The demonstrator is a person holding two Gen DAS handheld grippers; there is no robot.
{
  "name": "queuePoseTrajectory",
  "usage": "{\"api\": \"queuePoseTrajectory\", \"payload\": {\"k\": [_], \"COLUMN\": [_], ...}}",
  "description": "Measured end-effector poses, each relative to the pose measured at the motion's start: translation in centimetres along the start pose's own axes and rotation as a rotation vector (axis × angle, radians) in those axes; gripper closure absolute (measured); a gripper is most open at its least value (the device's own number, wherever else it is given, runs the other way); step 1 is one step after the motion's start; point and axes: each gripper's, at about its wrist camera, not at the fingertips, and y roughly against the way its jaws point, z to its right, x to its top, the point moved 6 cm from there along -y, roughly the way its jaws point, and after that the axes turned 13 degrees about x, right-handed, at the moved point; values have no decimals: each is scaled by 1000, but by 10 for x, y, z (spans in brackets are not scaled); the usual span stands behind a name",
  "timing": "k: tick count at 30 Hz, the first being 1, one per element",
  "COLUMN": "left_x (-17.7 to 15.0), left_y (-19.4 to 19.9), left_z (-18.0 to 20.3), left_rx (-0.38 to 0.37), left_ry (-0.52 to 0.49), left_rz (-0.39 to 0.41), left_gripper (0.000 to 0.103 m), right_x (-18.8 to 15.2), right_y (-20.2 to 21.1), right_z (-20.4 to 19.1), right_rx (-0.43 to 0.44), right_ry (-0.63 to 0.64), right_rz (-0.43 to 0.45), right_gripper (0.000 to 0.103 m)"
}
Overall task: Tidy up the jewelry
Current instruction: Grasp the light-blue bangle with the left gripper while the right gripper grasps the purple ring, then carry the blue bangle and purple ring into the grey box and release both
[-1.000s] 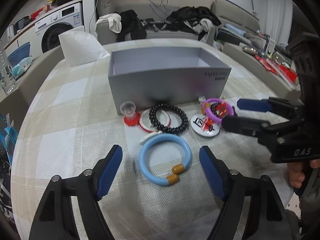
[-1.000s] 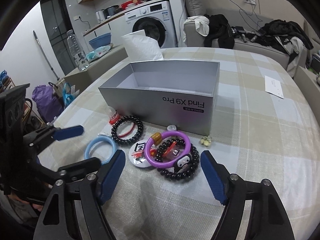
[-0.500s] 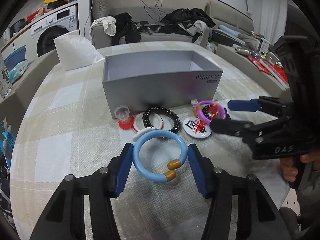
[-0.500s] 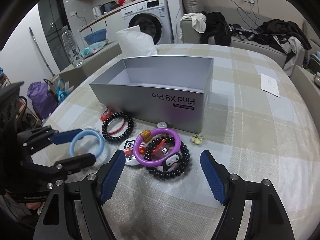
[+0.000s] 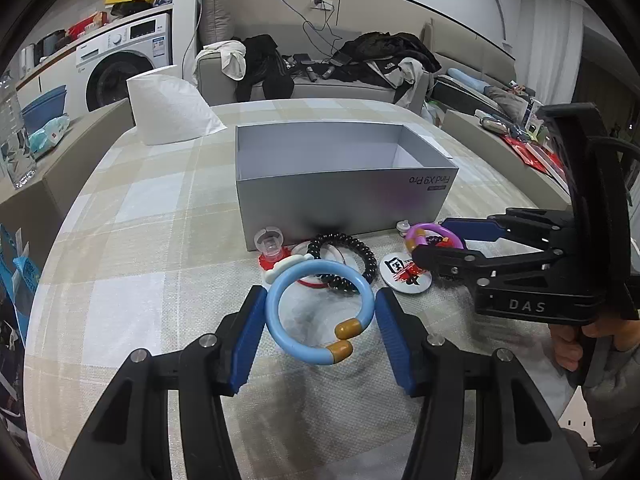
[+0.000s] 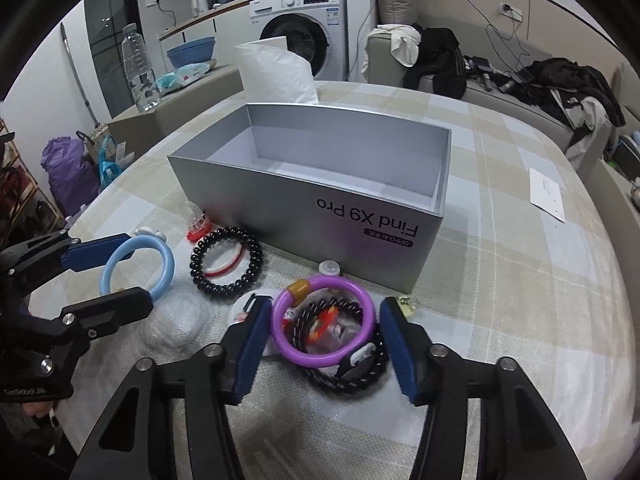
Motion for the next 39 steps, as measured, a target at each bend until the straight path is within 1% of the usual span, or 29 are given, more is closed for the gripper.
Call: {"api": "queuePoseTrajectory", "payload": {"k": [6,15,17,20,26,35,39], "left_x": [1,8,10,14,23,47,55], "left_y": [1,12,13,14,15,23,22], "left_z": [-2,-6,-7,-7,-12,-14,-15], "left_rx": [3,10,10,18,29,55,61], "left_ry": [9,31,36,38,57,57,57], "left_rz": [9,55,64,78,94,171,189], "left_gripper": [53,53,53,53,53,53,53], "right_x": [-5,-3,0,3,8,29,39], "right_y": [12,40,47,54,64,78,81], "right_z": [-1,-7,-7,-1,1,2,4], "right_rx": [18,72,109,137,129,129,132], "right_ry": [-17,-37,-57,-99,-104,-98,-97], "right_rz": [35,161,191,229,263,325,346], "right_gripper": [56,56,56,56,56,56,56]}}
